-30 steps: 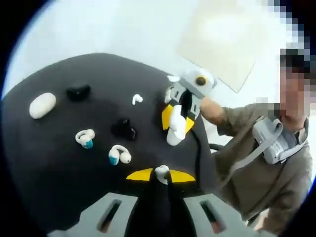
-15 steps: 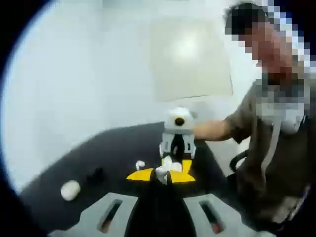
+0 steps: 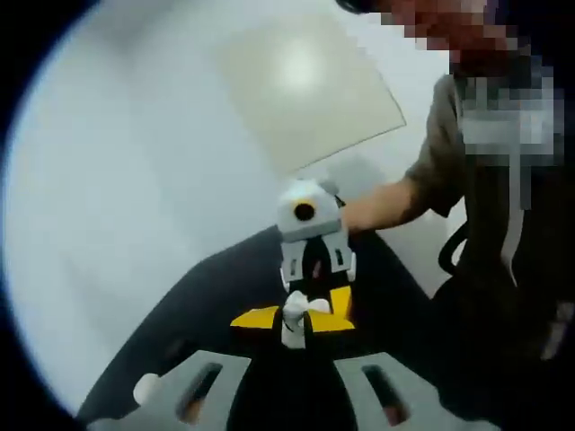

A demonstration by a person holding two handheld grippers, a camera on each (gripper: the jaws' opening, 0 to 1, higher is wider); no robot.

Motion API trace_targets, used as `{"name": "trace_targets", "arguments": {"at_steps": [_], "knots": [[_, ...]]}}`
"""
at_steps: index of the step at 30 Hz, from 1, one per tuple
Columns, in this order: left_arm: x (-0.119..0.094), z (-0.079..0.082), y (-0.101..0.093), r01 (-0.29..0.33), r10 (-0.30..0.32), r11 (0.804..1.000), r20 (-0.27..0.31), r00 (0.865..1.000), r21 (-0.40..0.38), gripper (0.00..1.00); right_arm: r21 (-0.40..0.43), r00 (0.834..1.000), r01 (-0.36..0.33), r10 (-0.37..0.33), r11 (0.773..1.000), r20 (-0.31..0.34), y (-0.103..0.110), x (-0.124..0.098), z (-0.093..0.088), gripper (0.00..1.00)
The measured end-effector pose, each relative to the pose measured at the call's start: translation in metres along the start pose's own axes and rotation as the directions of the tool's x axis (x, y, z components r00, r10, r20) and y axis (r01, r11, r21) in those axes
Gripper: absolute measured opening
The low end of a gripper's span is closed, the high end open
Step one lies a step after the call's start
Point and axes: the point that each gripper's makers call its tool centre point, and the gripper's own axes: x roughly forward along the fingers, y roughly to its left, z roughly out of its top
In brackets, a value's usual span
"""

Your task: Pick up three earphones and place each one into its charging case using tactile feedback, ensure that each earphone is properly inserted and securely positioned inside the case.

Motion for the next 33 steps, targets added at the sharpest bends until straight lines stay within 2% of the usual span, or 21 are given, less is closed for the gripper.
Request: {"name": "trace_targets", "arguments": {"at_steps": [4,6,12,17,24,26,29,31,33], "knots": [[0.005,-0.003,-0.004,0.01,-0.01,1.0,-0.019,1.0,0.025,0.08,-0.001,1.0,0.0,0.0,1.0,0.0,0.0,0.0,0.0,0.18],[0.007,-0.009,-0.007,0.012,-0.009,0.998,-0.058,0.998,0.059,0.08,-0.002,1.0,0.001,-0.001,1.0,0.0,0.0,0.0,0.0,0.18],[0.008,-0.013,-0.01,0.024,-0.014,0.994,-0.088,0.996,0.109,0.08,-0.001,1.0,0.001,-0.001,1.0,0.0,0.0,0.001,0.0,0.18],[0.009,-0.019,-0.017,0.057,-0.04,0.991,-0.138,0.99,0.118,0.08,-0.004,1.0,0.001,-0.001,1.0,0.0,0.0,0.001,0.0,0.18],[0.005,-0.013,-0.014,0.046,-0.038,0.996,-0.112,0.993,0.071,0.13,-0.003,1.0,0.001,-0.001,1.0,0.001,0.0,0.001,0.0,0.18],[0.0,-0.008,-0.008,0.016,-0.014,1.0,-0.076,0.997,0.021,0.13,-0.003,1.0,0.001,-0.001,1.0,0.001,0.0,0.001,0.0,0.18],[-0.01,-0.011,-0.003,0.019,-0.024,0.996,-0.053,0.998,-0.09,0.13,-0.002,1.0,0.001,-0.001,1.0,0.002,0.0,0.001,0.0,0.18],[-0.017,-0.022,-0.003,0.047,-0.058,0.984,-0.063,0.996,-0.169,0.14,0.0,1.0,0.0,0.0,1.0,0.002,0.0,0.001,0.0,0.18],[-0.024,-0.037,-0.005,0.069,-0.097,0.956,-0.083,0.992,-0.286,0.15,0.002,1.0,0.0,0.0,1.0,0.002,0.0,0.001,0.0,0.18]]}}
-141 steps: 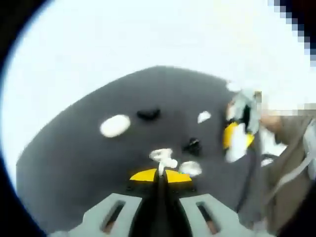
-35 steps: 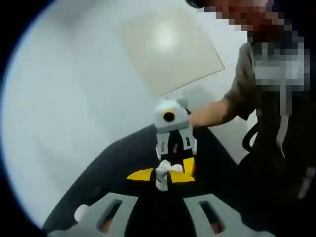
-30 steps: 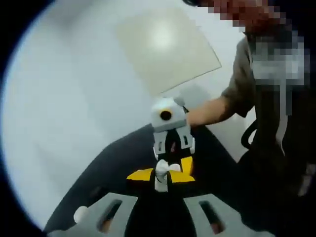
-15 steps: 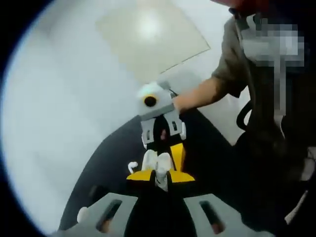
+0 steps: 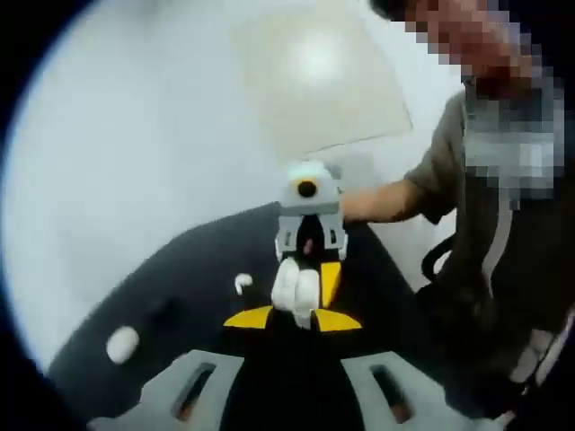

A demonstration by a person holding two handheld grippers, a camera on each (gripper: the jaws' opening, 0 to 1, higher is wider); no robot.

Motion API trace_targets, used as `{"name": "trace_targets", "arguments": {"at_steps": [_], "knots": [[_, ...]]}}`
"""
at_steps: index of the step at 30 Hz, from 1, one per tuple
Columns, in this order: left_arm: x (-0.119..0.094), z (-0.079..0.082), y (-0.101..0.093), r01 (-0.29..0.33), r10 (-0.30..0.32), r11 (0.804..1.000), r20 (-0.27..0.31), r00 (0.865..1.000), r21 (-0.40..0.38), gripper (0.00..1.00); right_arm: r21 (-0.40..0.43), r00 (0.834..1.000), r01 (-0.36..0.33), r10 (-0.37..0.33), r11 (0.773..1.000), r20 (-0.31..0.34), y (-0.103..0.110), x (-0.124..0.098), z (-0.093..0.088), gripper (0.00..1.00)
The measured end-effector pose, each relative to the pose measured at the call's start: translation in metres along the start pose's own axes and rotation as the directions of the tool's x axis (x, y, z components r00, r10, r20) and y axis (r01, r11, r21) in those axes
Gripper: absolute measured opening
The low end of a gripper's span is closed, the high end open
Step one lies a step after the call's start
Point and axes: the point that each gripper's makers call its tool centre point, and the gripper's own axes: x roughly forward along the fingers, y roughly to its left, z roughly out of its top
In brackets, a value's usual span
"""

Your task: Pick up three earphones and place each one into its charging case using tactile feedback, ensure that each earphone is properly inserted and securely positioned inside the case.

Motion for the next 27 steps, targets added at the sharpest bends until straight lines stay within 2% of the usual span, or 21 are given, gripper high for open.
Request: {"name": "trace_targets", "arguments": {"at_steps": [2,4,5,7,9,11,13,16,21,27], "knots": [[0.001,-0.01,-0.002,0.048,-0.049,0.991,-0.004,0.999,-0.123,0.19,0.004,1.0,-0.001,0.001,1.0,0.0,0.0,0.0,0.0,0.18],[0.006,-0.012,-0.003,0.076,-0.075,0.977,0.015,0.997,-0.201,0.26,0.007,1.0,-0.002,0.002,1.0,0.0,0.0,0.0,0.0,0.18],[0.009,-0.012,-0.004,0.087,-0.085,0.973,0.021,0.996,-0.211,0.27,0.007,1.0,-0.002,0.002,1.0,0.0,0.0,0.0,0.0,0.18],[0.018,-0.014,-0.001,0.065,-0.065,0.972,0.011,0.998,-0.224,0.25,0.013,1.0,-0.002,0.002,1.0,0.001,0.0,0.0,0.0,0.18],[0.027,-0.019,0.0,0.046,-0.052,0.979,-0.027,0.998,-0.201,0.2,0.017,1.0,-0.003,0.003,1.0,0.002,0.0,0.0,-0.001,0.18],[0.035,-0.021,-0.004,0.062,-0.072,0.978,-0.047,0.996,-0.199,0.19,0.021,1.0,-0.005,0.005,1.0,0.003,0.0,0.0,-0.001,0.18],[0.039,-0.019,-0.008,0.087,-0.096,0.978,-0.041,0.995,-0.187,0.19,0.026,1.0,-0.007,0.007,1.0,0.004,0.0,0.0,-0.001,0.18],[0.04,-0.011,-0.009,0.095,-0.099,0.975,-0.013,0.995,-0.201,0.19,0.027,1.0,-0.009,0.009,1.0,0.005,0.0,0.0,-0.001,0.18],[0.048,-0.009,-0.007,0.084,-0.093,0.987,-0.062,0.994,-0.136,0.18,0.029,1.0,-0.011,0.011,1.0,0.006,0.001,-0.001,-0.001,0.18],[0.053,-0.007,-0.014,0.113,-0.116,0.987,-0.028,0.993,-0.111,0.14,0.034,1.0,-0.009,0.009,0.999,0.005,0.001,-0.002,-0.001,0.18]]}}
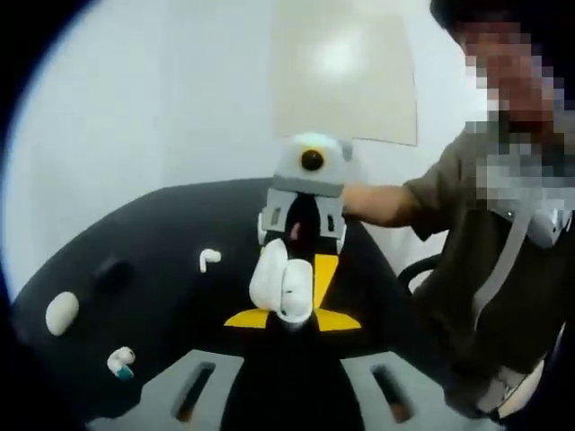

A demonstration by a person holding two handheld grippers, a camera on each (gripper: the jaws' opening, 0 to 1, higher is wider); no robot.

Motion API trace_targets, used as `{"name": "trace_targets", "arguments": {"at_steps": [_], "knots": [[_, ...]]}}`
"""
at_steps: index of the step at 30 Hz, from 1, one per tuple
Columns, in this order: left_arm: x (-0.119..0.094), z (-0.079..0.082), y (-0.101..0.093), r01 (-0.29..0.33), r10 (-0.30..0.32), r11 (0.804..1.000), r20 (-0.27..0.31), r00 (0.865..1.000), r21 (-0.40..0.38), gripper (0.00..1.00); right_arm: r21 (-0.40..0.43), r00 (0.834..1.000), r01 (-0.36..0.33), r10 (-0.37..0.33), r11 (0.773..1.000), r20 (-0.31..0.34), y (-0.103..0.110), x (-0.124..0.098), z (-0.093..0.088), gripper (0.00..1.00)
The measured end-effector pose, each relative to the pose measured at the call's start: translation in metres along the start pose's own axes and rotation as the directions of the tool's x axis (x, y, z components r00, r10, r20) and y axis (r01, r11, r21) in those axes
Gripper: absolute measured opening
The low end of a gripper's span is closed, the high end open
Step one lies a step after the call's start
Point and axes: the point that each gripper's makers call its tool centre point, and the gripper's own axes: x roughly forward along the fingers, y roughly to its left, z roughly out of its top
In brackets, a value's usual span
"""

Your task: Pick up three earphones and place each one into its charging case using tactile feedback, ensure that each earphone is properly inserted and securely positioned inside the case.

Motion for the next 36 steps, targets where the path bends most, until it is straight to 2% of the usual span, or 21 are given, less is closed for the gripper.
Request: {"name": "trace_targets", "arguments": {"at_steps": [3,6,13,15,18,20,22,23,25,26,28,29,31,34,36], "knots": [[-0.001,0.0,0.0,0.003,-0.002,1.0,0.034,0.999,-0.009,0.13,0.004,1.0,0.0,0.0,1.0,0.0,0.0,-0.001,0.0,0.18],[-0.001,0.001,-0.001,-0.006,0.005,1.0,0.032,0.999,0.01,0.13,0.004,1.0,0.001,-0.001,1.0,0.0,0.0,-0.001,0.0,0.18],[-0.003,0.001,0.001,-0.012,0.012,1.0,0.05,0.999,-0.002,0.13,0.021,1.0,0.005,-0.005,1.0,-0.005,-0.001,-0.006,0.001,0.21],[-0.005,0.001,0.001,-0.023,0.023,1.0,0.051,0.998,0.003,0.13,0.039,1.0,0.016,-0.017,0.999,0.016,-0.003,-0.011,0.004,0.22],[-0.009,0.004,0.002,-0.043,0.042,0.999,0.068,0.997,0.01,0.13,0.092,0.996,0.051,-0.057,0.994,0.063,-0.012,-0.02,0.012,0.24],[-0.012,0.006,0.005,-0.053,0.052,0.999,0.08,0.995,0.0,0.13,0.14,0.987,0.084,-0.102,0.987,0.121,-0.02,-0.029,0.024,0.27],[-0.012,0.006,0.005,-0.05,0.05,0.999,0.08,0.996,-0.006,0.13,0.193,0.964,0.153,-0.189,0.969,0.186,-0.034,-0.042,0.037,0.27],[-0.011,0.005,0.006,-0.055,0.055,0.998,0.078,0.995,-0.006,0.13,0.204,0.953,0.201,-0.239,0.958,0.185,-0.042,-0.049,0.039,0.27],[-0.009,0.005,0.008,-0.06,0.06,0.998,0.074,0.995,-0.011,0.13,0.213,0.931,0.286,-0.323,0.934,0.169,-0.056,-0.059,0.038,0.27],[-0.008,0.004,0.009,-0.061,0.062,0.998,0.071,0.996,-0.016,0.13,0.233,0.911,0.365,-0.398,0.901,0.112,-0.07,-0.065,0.029,0.27],[-0.008,0.004,0.009,-0.061,0.062,0.998,0.07,0.996,-0.018,0.13,0.214,0.889,0.452,-0.457,0.866,-0.03,-0.086,-0.07,0.007,0.26],[-0.008,0.004,0.01,-0.064,0.065,0.998,0.067,0.996,-0.015,0.13,0.209,0.88,0.475,-0.467,0.855,-0.087,-0.091,-0.07,-0.003,0.26],[-0.006,0.003,0.01,-0.07,0.07,0.998,0.054,0.996,0.001,0.13,0.197,0.881,0.471,-0.447,0.86,-0.156,-0.092,-0.067,-0.018,0.26],[-0.005,0.001,0.01,-0.077,0.076,0.997,0.046,0.996,0.013,0.13,0.25,0.902,0.427,-0.389,0.869,-0.19,-0.09,-0.06,-0.03,0.26],[-0.005,0.002,0.012,-0.078,0.077,0.997,0.048,0.996,0.006,0.13,0.266,0.898,0.435,-0.391,0.861,-0.202,-0.095,-0.058,-0.036,0.27]]}}
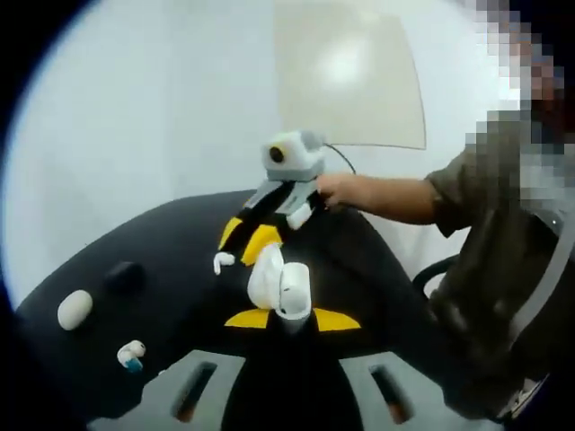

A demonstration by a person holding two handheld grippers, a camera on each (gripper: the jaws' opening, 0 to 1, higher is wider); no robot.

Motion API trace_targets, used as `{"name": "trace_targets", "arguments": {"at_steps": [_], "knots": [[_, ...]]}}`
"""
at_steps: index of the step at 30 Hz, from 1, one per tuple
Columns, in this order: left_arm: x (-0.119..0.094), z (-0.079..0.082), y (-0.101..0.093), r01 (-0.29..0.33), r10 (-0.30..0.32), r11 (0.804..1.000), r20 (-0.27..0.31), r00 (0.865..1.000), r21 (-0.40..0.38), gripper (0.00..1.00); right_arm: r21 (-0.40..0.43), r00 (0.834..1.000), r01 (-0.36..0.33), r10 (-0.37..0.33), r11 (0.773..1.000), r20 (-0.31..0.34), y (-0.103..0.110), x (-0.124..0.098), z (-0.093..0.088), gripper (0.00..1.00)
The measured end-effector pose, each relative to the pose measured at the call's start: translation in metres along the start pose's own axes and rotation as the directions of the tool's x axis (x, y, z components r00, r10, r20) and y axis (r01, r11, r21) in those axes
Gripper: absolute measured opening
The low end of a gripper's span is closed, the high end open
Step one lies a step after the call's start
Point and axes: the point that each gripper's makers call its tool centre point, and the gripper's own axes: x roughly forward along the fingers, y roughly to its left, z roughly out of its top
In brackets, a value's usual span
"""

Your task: Pick up three earphones and place each one into its charging case using tactile feedback, ensure that each earphone is properly inserted and securely positioned inside the case.

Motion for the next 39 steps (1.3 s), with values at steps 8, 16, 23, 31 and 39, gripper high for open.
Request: {"name": "trace_targets", "arguments": {"at_steps": [8,16,23,31,39], "knots": [[0.001,0.001,-0.001,-0.005,0.005,1.0,0.005,1.0,0.021,0.13,0.018,0.997,0.082,-0.082,0.996,0.003,-0.013,0.005,0.001,0.15],[0.001,0.0,-0.002,-0.011,0.011,0.999,0.01,1.0,0.035,0.13,-0.04,0.994,0.103,-0.104,0.994,-0.034,-0.001,-0.001,0.003,0.1],[0.0,-0.001,-0.001,-0.013,0.013,0.999,0.015,1.0,0.04,0.13,-0.148,0.982,0.162,-0.174,0.976,-0.074,0.002,-0.003,0.008,0.12],[-0.001,-0.003,0.001,-0.014,0.013,0.999,0.017,1.0,0.041,0.13,-0.089,0.983,0.146,-0.154,0.985,-0.096,0.001,0.004,-0.002,0.13],[-0.001,-0.004,0.001,-0.012,0.011,0.999,0.018,1.0,0.044,0.13,0.03,0.989,0.147,-0.145,0.989,-0.037,-0.009,0.002,0.005,0.1]]}}
